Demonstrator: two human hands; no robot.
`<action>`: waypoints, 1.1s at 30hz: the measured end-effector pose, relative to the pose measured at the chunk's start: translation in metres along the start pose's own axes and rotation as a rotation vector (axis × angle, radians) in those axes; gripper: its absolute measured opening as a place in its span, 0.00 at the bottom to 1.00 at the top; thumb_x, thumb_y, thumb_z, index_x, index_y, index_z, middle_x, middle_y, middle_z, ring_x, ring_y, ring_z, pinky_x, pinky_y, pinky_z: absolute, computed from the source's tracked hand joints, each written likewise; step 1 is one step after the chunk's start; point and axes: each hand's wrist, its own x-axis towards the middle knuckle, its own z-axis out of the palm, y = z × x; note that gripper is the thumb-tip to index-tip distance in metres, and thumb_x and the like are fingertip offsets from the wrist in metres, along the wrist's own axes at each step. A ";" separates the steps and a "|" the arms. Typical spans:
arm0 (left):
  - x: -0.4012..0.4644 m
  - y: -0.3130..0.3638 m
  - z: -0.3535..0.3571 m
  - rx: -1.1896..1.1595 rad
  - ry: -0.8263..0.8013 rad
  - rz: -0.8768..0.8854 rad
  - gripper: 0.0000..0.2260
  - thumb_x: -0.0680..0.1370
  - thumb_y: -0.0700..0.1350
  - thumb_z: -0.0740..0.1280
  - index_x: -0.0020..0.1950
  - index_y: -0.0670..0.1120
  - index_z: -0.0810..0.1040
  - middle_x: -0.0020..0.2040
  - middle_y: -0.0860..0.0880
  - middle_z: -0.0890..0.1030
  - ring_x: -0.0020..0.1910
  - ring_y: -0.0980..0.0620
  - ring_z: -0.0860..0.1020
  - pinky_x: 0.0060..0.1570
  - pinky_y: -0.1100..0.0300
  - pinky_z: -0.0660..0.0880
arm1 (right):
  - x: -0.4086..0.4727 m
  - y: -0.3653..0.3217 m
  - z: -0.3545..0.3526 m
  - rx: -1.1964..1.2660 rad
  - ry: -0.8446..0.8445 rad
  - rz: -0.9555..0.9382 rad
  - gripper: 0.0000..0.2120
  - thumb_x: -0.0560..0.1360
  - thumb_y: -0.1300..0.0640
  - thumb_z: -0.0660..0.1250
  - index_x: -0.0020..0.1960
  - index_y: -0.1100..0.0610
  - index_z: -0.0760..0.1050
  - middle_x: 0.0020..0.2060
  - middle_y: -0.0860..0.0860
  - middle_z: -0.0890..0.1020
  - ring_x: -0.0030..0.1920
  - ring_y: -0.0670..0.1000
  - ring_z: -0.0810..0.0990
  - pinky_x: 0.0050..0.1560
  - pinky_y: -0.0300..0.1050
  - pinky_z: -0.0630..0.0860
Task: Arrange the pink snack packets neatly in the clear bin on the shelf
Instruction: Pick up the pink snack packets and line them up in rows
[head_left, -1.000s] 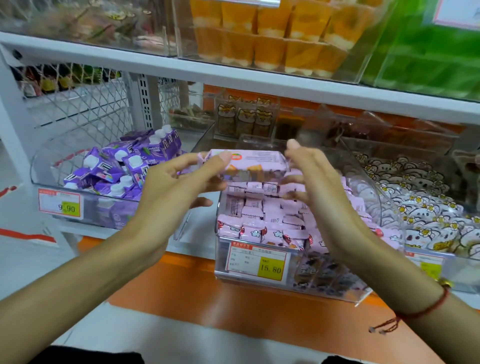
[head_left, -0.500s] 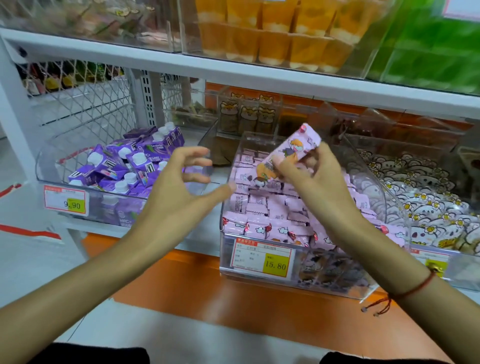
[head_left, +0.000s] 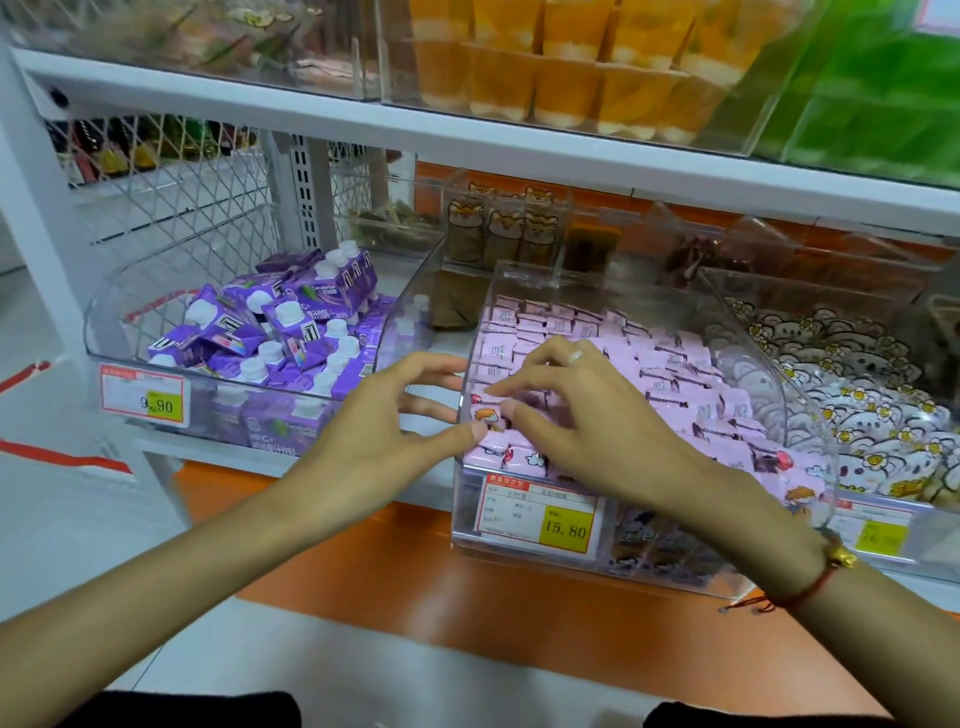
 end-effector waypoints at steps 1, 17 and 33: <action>0.000 0.000 -0.001 0.021 0.000 -0.001 0.18 0.69 0.44 0.74 0.55 0.57 0.74 0.53 0.55 0.79 0.45 0.60 0.80 0.41 0.67 0.77 | 0.000 0.001 -0.001 -0.019 -0.038 -0.008 0.13 0.78 0.50 0.60 0.60 0.46 0.78 0.49 0.44 0.69 0.54 0.47 0.67 0.48 0.45 0.68; 0.048 0.058 0.002 0.956 -0.320 0.507 0.08 0.76 0.51 0.68 0.54 0.58 0.79 0.45 0.62 0.76 0.48 0.60 0.72 0.44 0.60 0.67 | -0.029 0.031 -0.031 0.088 0.004 0.143 0.15 0.71 0.41 0.66 0.55 0.45 0.78 0.48 0.43 0.78 0.47 0.42 0.75 0.48 0.42 0.73; 0.045 0.026 0.018 1.152 -0.199 0.546 0.09 0.81 0.52 0.58 0.51 0.53 0.76 0.48 0.54 0.80 0.48 0.50 0.76 0.39 0.57 0.65 | -0.037 0.023 -0.027 -0.059 -0.049 0.159 0.16 0.74 0.39 0.62 0.57 0.44 0.78 0.48 0.44 0.77 0.48 0.45 0.73 0.46 0.46 0.74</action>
